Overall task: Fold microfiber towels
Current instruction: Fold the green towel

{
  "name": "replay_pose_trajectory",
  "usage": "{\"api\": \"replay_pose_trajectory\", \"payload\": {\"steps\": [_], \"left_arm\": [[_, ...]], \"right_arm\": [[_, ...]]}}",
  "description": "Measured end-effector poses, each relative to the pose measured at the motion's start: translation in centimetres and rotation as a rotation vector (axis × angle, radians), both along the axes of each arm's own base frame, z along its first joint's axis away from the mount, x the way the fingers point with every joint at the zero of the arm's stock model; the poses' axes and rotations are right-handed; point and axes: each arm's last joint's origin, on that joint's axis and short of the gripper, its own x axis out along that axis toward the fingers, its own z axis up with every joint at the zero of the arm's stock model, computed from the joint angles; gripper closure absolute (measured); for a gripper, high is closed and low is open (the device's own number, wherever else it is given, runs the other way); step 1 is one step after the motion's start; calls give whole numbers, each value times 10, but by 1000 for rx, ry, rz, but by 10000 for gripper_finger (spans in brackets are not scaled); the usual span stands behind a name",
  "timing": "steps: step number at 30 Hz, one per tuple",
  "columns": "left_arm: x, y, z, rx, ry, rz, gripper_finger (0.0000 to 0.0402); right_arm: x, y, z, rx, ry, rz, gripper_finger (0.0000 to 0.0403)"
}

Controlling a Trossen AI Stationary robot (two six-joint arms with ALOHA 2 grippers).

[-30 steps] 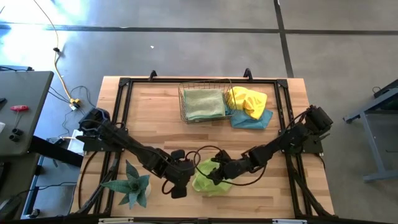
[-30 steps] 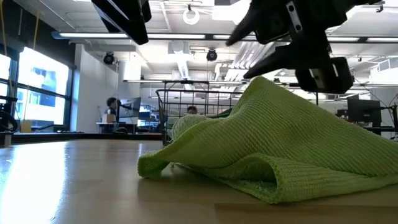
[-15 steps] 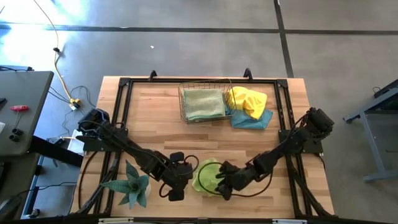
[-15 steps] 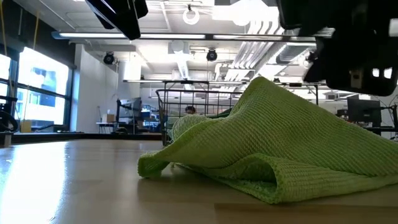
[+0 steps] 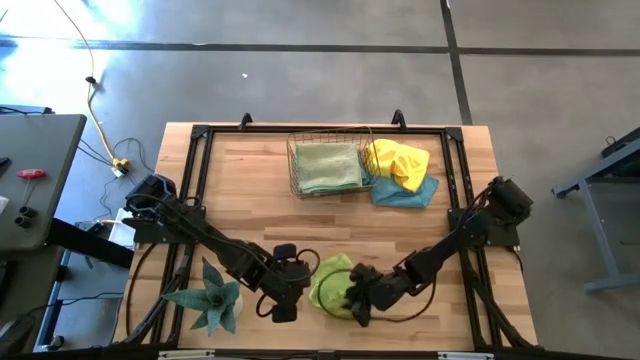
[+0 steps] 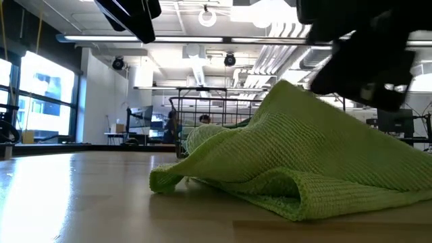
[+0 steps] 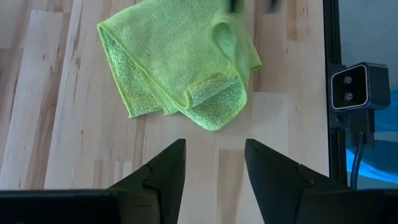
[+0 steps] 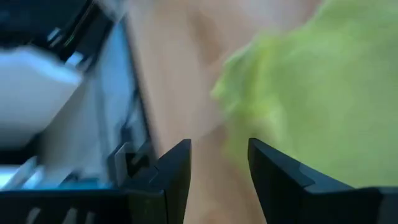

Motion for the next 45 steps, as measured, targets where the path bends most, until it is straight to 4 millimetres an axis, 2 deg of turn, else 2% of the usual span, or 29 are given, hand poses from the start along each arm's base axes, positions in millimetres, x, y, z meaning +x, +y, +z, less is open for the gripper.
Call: {"api": "replay_pose_trajectory", "payload": {"steps": [4,7,9,11,14,17,20,24,27,30,35,40,43,45], "left_arm": [[0,0,0,3,-3,2,245],[0,0,0,3,-3,2,245],[0,0,0,3,-3,2,245],[0,0,0,4,-3,3,245],[0,0,0,5,-7,4,245],[0,-1,0,2,-7,7,245],[-1,-3,0,0,-7,3,245],[-3,-7,0,0,-7,-8,245],[-4,-10,0,0,-6,-17,245],[-6,-12,0,4,1,-26,245],[-8,-13,-1,15,11,-34,245],[-5,-9,-2,74,-13,-8,245],[-1,-5,-5,74,-45,-9,245],[1,-4,-11,55,-62,-16,245]], "right_arm": [[2,13,-6,143,21,169,251],[2,18,-3,246,33,298,251],[1,18,2,259,21,319,251],[1,15,10,209,-41,252,251],[-1,8,17,-22,-151,54,252],[-3,-1,14,-259,-196,-202,252],[-3,-7,4,-342,-168,-300,252],[1,-9,-18,-262,-47,-244,252],[4,-4,-30,-148,35,-125,252],[5,4,-26,-60,19,10,252],[1,18,-17,-38,-58,184,252],[-4,16,-24,-107,4,107,252],[-3,12,-24,-168,-17,48,252],[-3,12,-24,-219,-33,69,252]]}}
